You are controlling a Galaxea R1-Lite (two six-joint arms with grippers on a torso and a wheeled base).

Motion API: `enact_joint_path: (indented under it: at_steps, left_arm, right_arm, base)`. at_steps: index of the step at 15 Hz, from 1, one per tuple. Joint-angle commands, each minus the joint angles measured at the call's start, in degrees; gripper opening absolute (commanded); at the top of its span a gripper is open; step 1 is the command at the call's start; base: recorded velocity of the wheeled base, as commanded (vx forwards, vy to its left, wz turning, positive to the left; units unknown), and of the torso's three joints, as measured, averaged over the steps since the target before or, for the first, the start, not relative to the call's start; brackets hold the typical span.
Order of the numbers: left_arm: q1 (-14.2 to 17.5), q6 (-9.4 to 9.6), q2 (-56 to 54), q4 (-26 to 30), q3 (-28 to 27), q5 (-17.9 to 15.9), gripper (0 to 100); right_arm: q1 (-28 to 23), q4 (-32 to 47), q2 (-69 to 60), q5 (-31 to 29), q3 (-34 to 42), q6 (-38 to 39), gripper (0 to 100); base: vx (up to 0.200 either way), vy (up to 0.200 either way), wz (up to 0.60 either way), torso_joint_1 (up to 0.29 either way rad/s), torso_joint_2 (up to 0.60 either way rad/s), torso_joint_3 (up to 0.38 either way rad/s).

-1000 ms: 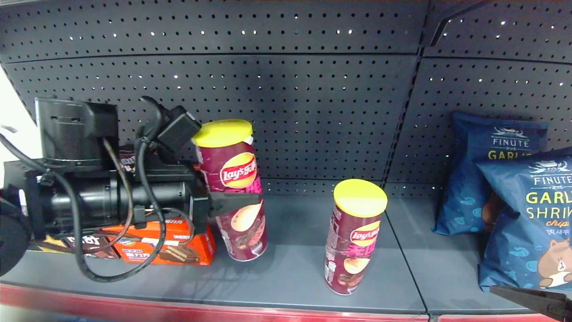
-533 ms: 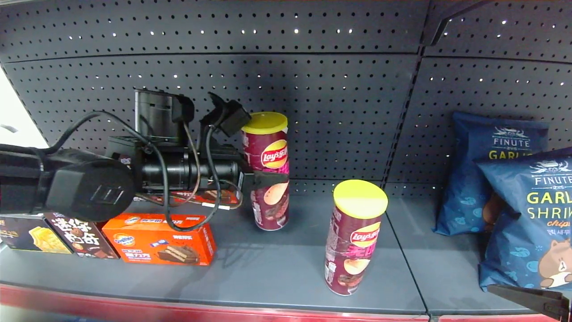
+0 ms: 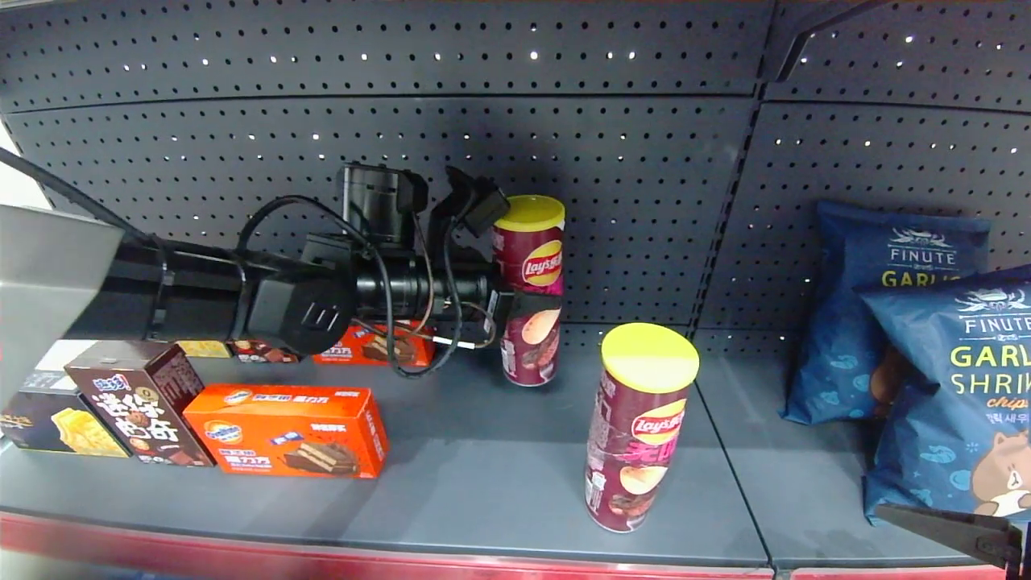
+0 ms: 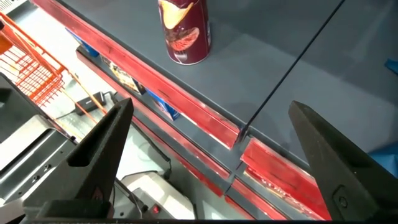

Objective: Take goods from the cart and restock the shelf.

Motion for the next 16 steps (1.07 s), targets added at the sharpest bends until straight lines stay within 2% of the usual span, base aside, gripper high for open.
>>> enact_joint_path:
  at_steps: [1, 6, 10, 16]
  left_arm:
    - [-0.7, -0.01, 3.9, 0.0, -2.9, 0.0, 0]
    - [-1.2, -0.01, 7.3, -0.4, -4.1, 0.1, 0]
    - [-2.0, -0.1, 10.9, 0.0, -8.9, 0.1, 0]
    - [-3.2, -0.19, 13.2, 0.0, -11.4, 0.1, 0]
  right_arm:
    - [-0.5, -0.1, 0.1, 0.1, 0.0, 0.0, 100]
    - [-0.9, -0.1, 0.5, 0.2, -0.1, 0.0, 100]
    - [-0.9, 0.0, 0.7, 0.3, -0.1, 0.0, 100]
    - [-0.9, 0.0, 0.7, 0.8, 0.0, 0.0, 100]
  base:
    - [0.0, 0.0, 0.0, 0.0, 0.0, 0.0]
    - [0.0, 0.0, 0.0, 0.0, 0.0, 0.0]
    - [0.0, 0.0, 0.0, 0.0, 0.0, 0.0]
    - [0.0, 0.0, 0.0, 0.0, 0.0, 0.0]
